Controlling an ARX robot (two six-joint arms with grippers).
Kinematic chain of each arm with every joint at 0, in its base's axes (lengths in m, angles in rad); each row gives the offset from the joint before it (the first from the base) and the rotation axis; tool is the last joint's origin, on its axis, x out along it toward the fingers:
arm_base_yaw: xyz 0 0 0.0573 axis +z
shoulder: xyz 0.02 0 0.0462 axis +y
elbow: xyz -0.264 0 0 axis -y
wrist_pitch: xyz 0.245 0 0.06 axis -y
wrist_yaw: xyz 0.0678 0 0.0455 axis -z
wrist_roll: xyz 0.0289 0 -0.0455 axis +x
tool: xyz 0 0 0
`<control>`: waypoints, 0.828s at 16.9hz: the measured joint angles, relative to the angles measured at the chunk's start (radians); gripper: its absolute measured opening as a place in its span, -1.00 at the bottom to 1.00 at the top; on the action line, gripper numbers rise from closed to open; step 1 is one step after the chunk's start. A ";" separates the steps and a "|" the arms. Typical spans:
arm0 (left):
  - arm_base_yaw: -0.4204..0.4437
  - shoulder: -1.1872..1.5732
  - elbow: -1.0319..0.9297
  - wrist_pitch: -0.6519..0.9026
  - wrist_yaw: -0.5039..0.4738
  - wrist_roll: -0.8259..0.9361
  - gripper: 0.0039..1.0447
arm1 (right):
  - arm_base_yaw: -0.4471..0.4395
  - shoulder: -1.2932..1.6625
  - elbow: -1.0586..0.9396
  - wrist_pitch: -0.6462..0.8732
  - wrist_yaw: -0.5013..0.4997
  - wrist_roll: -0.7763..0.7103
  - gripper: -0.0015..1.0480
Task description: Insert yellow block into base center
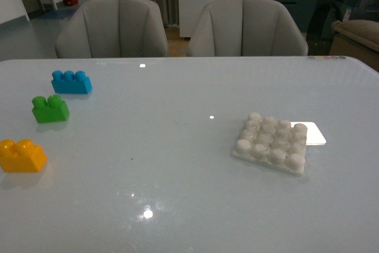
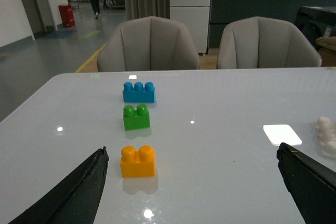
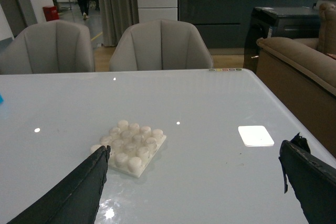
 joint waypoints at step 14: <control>0.000 0.000 0.000 0.000 0.000 0.000 0.88 | 0.000 0.000 0.000 0.000 0.000 0.000 0.88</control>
